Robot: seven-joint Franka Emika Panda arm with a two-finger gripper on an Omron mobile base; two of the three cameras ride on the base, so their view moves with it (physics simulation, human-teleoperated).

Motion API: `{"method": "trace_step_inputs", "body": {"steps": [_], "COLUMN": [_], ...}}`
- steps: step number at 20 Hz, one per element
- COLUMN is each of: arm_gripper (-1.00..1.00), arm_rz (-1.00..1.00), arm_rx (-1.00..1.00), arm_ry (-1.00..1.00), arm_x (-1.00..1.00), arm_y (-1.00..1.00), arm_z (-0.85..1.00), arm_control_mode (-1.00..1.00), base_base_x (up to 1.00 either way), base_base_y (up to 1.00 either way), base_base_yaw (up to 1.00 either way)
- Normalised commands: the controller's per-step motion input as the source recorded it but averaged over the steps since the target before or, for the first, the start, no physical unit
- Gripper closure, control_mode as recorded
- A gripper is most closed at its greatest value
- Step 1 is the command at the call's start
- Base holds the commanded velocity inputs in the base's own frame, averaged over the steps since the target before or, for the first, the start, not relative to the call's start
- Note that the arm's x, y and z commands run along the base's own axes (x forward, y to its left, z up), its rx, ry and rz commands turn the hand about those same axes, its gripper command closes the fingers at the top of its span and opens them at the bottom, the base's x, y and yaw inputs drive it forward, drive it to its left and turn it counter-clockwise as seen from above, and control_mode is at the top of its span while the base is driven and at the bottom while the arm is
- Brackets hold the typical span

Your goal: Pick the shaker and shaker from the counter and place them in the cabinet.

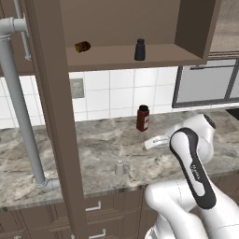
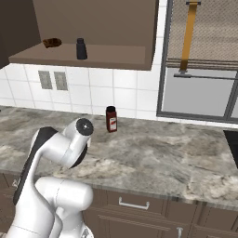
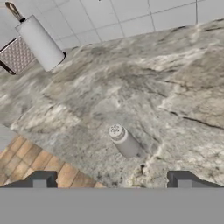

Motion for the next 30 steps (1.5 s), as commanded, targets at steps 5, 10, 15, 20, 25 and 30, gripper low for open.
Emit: {"method": "trace_step_inputs", "body": {"steps": [5, 10, 15, 20, 25, 30], "arm_gripper": [-1.0, -1.0, -1.0, -1.0, -1.0, -1.0], "arm_rz": [0.1, 0.11, 0.09, 0.05, 0.01, 0.0], "arm_rx": [0.0, 0.0, 0.0, 0.0, -0.02, -0.07], "arm_ry": [0.1, 0.13, 0.03, 0.0, 0.0, 0.0], "arm_x": [-0.36, -0.17, -0.15, 0.0, 0.0, 0.0], "arm_y": [0.08, 0.2, 0.28, 0.22, 0.26, 0.19], "arm_z": [-0.23, -0.27, -0.15, -0.09, -0.13, -0.08], "arm_control_mode": [-1.0, -1.0, -1.0, -1.0, -1.0, -1.0], "base_base_x": [0.0, 0.0, 0.0, 0.0, 0.0, 0.0], "base_base_y": [0.0, 0.0, 0.0, 0.0, 0.0, 0.0], "base_base_yaw": [0.0, 0.0, 0.0, 0.0, 0.0, 0.0]}}
